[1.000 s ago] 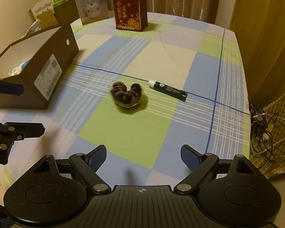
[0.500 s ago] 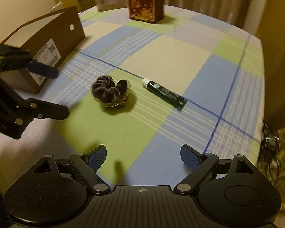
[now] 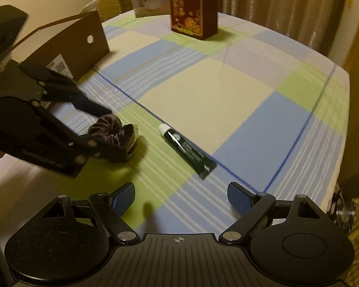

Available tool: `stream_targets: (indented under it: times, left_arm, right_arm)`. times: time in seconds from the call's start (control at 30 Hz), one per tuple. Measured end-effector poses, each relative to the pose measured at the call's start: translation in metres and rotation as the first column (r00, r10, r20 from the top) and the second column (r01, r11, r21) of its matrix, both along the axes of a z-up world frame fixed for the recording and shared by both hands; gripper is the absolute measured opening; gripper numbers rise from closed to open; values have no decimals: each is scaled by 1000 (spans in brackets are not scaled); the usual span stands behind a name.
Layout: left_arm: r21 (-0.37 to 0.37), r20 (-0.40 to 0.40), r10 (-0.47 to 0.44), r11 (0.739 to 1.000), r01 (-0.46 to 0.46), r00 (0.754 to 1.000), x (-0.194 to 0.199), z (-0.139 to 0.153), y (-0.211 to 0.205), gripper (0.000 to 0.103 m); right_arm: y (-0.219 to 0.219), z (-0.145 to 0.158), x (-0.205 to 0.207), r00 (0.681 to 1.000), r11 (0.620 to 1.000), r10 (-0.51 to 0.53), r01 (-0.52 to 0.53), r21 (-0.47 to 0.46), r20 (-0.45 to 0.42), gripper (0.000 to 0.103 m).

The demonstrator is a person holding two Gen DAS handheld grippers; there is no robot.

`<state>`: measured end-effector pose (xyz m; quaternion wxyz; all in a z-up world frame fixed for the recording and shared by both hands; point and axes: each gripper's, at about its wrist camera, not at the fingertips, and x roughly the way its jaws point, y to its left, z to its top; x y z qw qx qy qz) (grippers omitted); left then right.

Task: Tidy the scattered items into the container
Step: 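Grasp the dark scrunchie with the left gripper while the right gripper grasps the green tube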

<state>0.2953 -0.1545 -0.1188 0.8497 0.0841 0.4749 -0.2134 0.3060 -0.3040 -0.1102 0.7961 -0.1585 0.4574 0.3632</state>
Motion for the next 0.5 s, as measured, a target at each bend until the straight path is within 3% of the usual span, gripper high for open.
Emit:
stream_targets:
  times: [0.03, 0.07, 0.17, 0.4, 0.43, 0.47, 0.5]
  left_arm:
    - [2, -15, 4, 1000, -4, 1000, 3, -3, 0, 46]
    - [-5, -30, 6, 1000, -6, 1000, 5, -6, 2, 35]
    - [-40, -50, 6, 999, -8, 999, 4, -6, 10, 23]
    - [2, -38, 12, 1000, -12, 999, -13, 7, 30, 21]
    - [2, -40, 18, 1000, -18, 999, -15, 8, 34, 21]
    - [1, -43, 24, 1000, -24, 999, -17, 10, 37, 21]
    - [-2, -45, 30, 1000, -30, 999, -20, 11, 41, 21]
  right_arm:
    - [1, 1, 2, 1000, 1000, 14, -14, 2, 6, 90]
    - [3, 1, 4, 999, 1000, 28, -28, 4, 16, 90]
    - [9, 2, 11, 997, 997, 72, -73, 7, 40, 90]
    - [31, -10, 28, 987, 989, 145, -146, 13, 68, 86]
    - [34, -13, 30, 985, 987, 160, -161, 17, 61, 66]
    - [38, -16, 32, 984, 985, 170, -171, 16, 45, 54]
    - [41, -19, 35, 985, 986, 167, -167, 8, 40, 54]
